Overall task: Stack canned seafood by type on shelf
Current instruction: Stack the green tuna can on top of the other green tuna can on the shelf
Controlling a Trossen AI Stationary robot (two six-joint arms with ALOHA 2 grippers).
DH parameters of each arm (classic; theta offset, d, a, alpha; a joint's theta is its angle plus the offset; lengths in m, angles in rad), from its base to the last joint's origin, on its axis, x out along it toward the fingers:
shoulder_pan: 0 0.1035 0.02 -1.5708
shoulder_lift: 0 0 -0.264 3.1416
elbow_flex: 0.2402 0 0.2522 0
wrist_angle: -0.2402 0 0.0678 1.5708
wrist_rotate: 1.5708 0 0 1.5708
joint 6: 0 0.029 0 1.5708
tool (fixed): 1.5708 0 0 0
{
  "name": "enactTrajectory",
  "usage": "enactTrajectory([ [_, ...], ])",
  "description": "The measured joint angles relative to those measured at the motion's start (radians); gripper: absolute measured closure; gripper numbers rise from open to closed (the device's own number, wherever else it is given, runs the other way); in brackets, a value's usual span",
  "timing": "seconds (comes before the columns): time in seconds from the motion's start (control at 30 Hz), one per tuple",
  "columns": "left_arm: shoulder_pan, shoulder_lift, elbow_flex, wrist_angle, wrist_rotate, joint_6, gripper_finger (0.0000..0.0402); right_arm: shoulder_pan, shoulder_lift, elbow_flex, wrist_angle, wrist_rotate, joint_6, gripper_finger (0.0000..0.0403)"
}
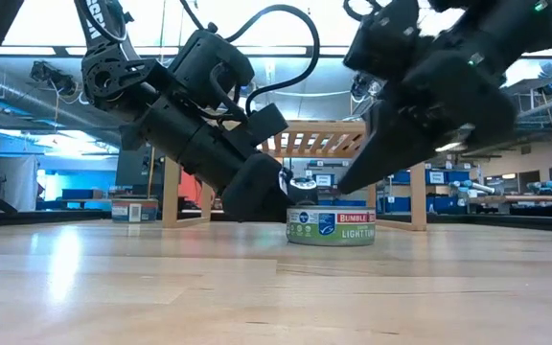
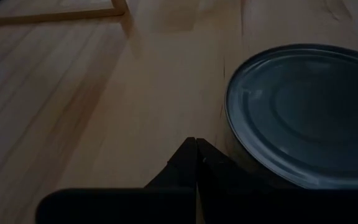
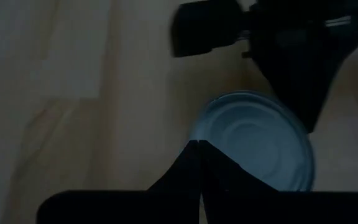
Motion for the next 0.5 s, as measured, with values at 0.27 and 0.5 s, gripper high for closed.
enactTrajectory([
  [0.27, 0.000, 0.000, 0.000, 0.000, 0.000, 0.000, 0.0398, 0.031, 0.004, 0.000, -0.070, -0.003, 0.021, 0.0394],
  [0.5, 0.000, 0.000, 0.000, -0.001, 0.000, 0.000, 0.0398, 0.007, 0.045, 0.000, -0.066, -0.012, 0.019, 0.0394],
])
